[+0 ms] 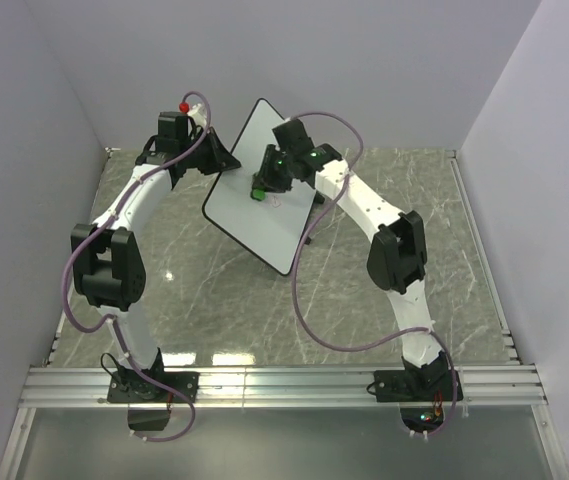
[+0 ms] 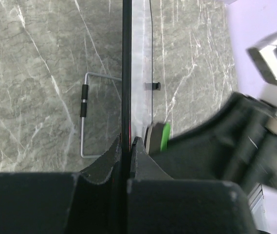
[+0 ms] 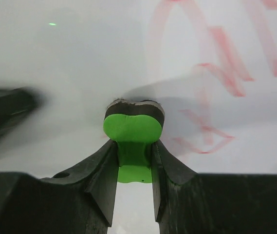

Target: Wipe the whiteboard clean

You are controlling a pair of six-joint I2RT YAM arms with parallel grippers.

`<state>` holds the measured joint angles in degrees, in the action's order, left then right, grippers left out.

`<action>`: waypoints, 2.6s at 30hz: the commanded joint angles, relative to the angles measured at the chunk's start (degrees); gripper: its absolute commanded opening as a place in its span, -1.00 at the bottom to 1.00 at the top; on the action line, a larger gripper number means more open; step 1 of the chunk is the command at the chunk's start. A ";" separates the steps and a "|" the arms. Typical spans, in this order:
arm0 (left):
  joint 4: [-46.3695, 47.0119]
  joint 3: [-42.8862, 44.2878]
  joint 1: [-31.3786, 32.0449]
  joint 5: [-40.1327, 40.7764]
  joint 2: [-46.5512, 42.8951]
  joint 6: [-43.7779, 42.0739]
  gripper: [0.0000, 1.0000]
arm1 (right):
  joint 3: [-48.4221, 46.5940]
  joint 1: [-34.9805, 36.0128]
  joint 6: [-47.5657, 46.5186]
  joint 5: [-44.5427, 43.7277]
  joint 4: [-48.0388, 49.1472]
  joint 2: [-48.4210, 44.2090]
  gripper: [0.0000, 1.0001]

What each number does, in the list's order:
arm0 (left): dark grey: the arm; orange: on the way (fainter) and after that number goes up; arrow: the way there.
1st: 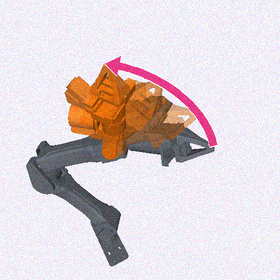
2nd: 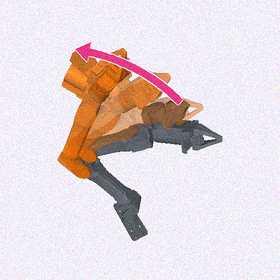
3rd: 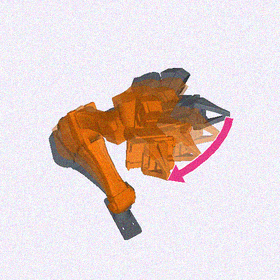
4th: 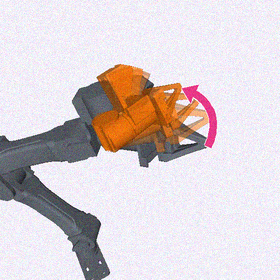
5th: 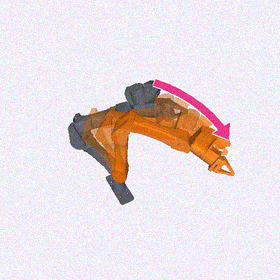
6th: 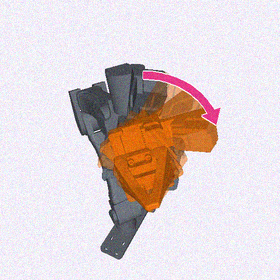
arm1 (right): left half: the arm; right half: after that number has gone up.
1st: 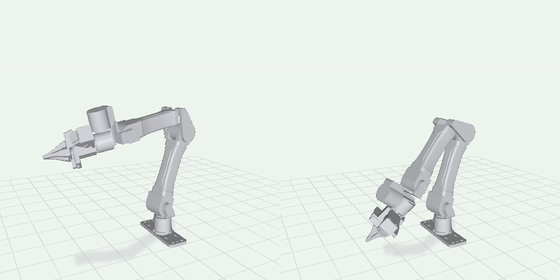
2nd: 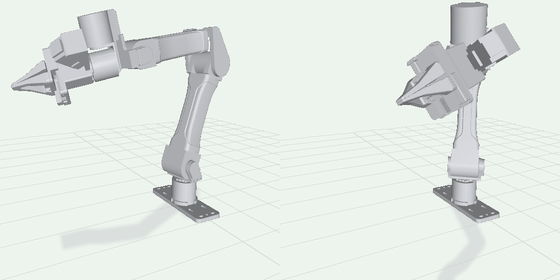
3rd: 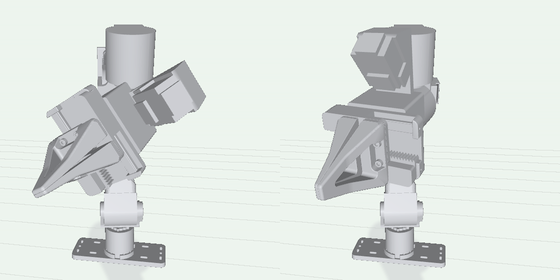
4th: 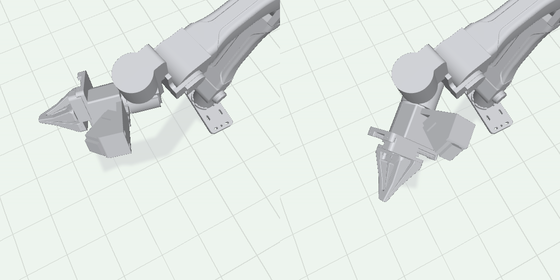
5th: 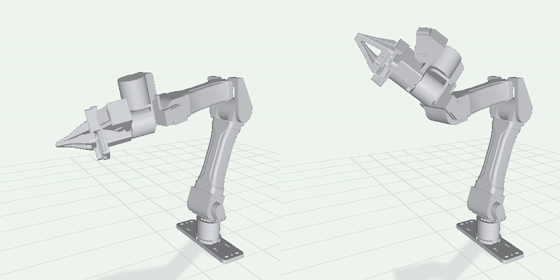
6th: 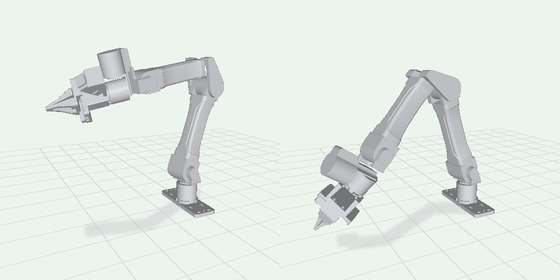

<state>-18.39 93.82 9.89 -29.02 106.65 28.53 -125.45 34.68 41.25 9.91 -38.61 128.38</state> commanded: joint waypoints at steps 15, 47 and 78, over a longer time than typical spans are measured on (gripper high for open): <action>-9.38 -0.39 6.46 -3.86 1.63 -5.51 -0.99 | -0.83 -0.67 -3.20 -0.95 -6.74 5.48 -1.00; -9.91 1.27 5.58 -4.47 1.37 -5.51 -0.99 | 7.88 -2.07 1.02 2.65 -3.13 2.05 -1.00; -8.94 -1.27 4.61 -6.76 -2.15 -6.30 -0.99 | -0.33 -6.03 -0.11 -4.46 -15.44 8.65 -1.00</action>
<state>-20.23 93.60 10.63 -29.67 104.86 27.77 -129.21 26.61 45.04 9.96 -48.66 134.02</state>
